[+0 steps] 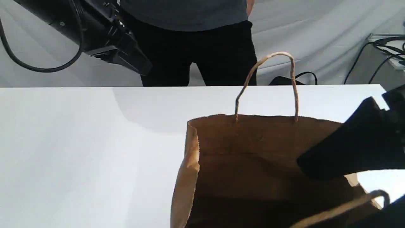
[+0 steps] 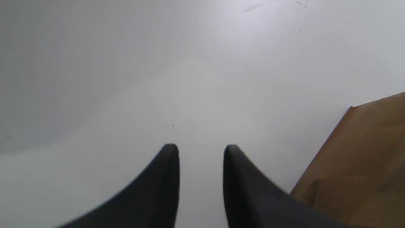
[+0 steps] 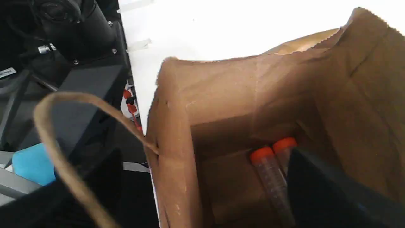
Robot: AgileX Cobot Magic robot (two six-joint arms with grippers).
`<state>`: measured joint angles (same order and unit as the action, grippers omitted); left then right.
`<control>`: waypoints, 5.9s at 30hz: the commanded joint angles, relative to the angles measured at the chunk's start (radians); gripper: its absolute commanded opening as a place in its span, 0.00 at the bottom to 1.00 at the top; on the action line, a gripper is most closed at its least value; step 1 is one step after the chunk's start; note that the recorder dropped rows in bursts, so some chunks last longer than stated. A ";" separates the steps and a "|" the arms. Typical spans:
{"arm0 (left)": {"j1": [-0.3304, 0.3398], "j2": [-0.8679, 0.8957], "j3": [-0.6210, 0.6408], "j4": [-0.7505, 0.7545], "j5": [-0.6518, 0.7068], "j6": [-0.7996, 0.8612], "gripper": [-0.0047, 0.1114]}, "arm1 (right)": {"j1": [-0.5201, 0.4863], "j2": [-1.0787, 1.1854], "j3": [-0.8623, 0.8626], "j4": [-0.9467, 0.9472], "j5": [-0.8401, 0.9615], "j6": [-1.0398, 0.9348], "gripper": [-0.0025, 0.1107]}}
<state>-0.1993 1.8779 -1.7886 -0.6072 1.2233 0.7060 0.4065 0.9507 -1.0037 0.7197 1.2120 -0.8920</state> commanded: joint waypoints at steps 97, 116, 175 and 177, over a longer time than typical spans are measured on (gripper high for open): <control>-0.002 -1.402 1.358 -0.938 -0.916 0.843 0.04 | 0.003 -0.786 0.536 -0.367 -0.633 0.367 0.02; -0.002 -1.402 1.358 -0.934 -0.914 0.843 0.04 | -0.340 -0.951 0.981 0.392 -0.963 -0.155 0.02; -0.002 -1.402 1.358 -0.930 -0.914 0.843 0.04 | -0.347 -0.951 1.004 -0.735 -1.133 0.905 0.02; -0.002 -1.402 1.358 -0.930 -0.914 0.843 0.04 | -0.347 -0.951 1.004 -0.735 -1.133 0.905 0.02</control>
<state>-0.1993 0.4819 -0.4364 -1.5357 0.3088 1.5480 0.0678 0.0057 -0.0035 -0.0263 0.0765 0.0138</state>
